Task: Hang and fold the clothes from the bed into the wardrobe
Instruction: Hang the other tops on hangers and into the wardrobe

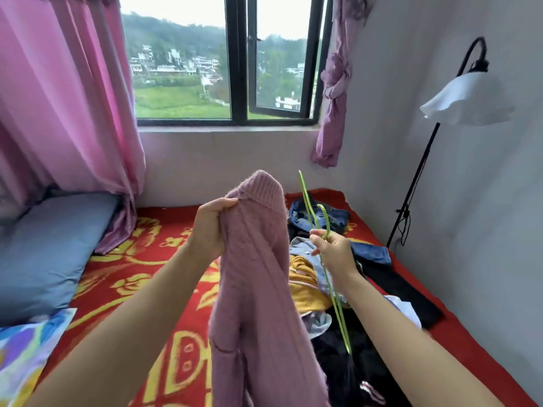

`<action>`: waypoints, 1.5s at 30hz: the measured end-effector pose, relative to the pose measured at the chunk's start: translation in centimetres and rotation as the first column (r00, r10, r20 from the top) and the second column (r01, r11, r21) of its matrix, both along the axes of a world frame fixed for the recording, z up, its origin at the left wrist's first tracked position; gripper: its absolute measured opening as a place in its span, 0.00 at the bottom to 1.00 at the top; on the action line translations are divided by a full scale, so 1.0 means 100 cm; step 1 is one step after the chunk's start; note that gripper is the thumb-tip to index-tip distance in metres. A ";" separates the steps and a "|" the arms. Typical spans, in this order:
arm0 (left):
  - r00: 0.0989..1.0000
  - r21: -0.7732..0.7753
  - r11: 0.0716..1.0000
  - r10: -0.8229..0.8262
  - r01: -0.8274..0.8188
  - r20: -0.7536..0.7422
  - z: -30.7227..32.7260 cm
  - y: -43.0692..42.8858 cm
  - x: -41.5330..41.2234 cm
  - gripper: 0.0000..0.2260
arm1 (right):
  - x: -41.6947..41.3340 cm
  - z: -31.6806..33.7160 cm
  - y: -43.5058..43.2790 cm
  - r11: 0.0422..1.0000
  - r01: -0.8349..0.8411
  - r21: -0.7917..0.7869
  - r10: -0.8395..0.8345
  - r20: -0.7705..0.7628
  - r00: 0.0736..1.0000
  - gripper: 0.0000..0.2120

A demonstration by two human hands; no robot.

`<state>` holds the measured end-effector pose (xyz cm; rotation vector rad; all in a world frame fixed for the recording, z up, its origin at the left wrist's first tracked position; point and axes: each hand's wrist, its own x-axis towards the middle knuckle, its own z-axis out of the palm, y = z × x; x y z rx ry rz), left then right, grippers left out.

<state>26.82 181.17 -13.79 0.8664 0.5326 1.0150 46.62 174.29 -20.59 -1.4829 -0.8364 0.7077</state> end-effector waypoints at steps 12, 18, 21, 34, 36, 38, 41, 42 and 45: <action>0.997 0.068 0.996 -0.055 0.052 0.047 -0.023 -0.046 -0.131 0.29 | -0.124 -0.017 -0.007 0.901 -0.430 -0.062 0.429 -0.031 0.903 0.19; 0.970 -0.085 0.966 0.244 -0.244 -0.012 -0.054 -0.077 -0.181 0.12 | -0.161 -0.062 -0.008 0.835 -0.519 -0.183 0.528 0.000 0.850 0.25; 0.939 -0.140 0.929 0.344 -0.343 -0.019 -0.077 -0.088 -0.208 0.26 | -0.166 -0.088 -0.009 0.805 -0.537 -0.254 0.525 -0.120 0.843 0.23; 0.914 -0.198 0.930 0.348 -0.309 0.208 -0.121 -0.161 -0.270 0.27 | -0.238 -0.099 -0.018 0.425 -0.869 -0.254 0.811 -0.320 0.490 0.23; 0.883 -0.103 0.914 0.405 -0.392 0.235 -0.115 -0.175 -0.278 0.22 | -0.251 -0.098 -0.022 0.382 -0.884 -0.271 0.843 -0.290 0.453 0.25; 0.865 0.002 0.921 0.364 -0.389 0.344 -0.136 -0.174 -0.293 0.24 | -0.261 -0.100 -0.025 0.363 -0.891 -0.271 0.852 -0.291 0.436 0.28; 0.865 -0.006 0.903 0.414 -0.430 0.284 -0.127 -0.192 -0.278 0.23 | -0.270 -0.108 -0.024 0.328 -0.907 -0.263 0.834 -0.370 0.409 0.29; 0.882 -0.025 0.909 0.411 -0.417 0.232 -0.122 -0.190 -0.269 0.24 | -0.272 -0.113 -0.024 0.295 -0.919 -0.262 0.828 -0.411 0.383 0.30; 0.836 -0.133 0.846 0.531 -0.516 0.135 -0.117 -0.194 -0.270 0.27 | -0.273 -0.122 -0.029 0.151 -0.950 -0.274 0.840 -0.471 0.269 0.28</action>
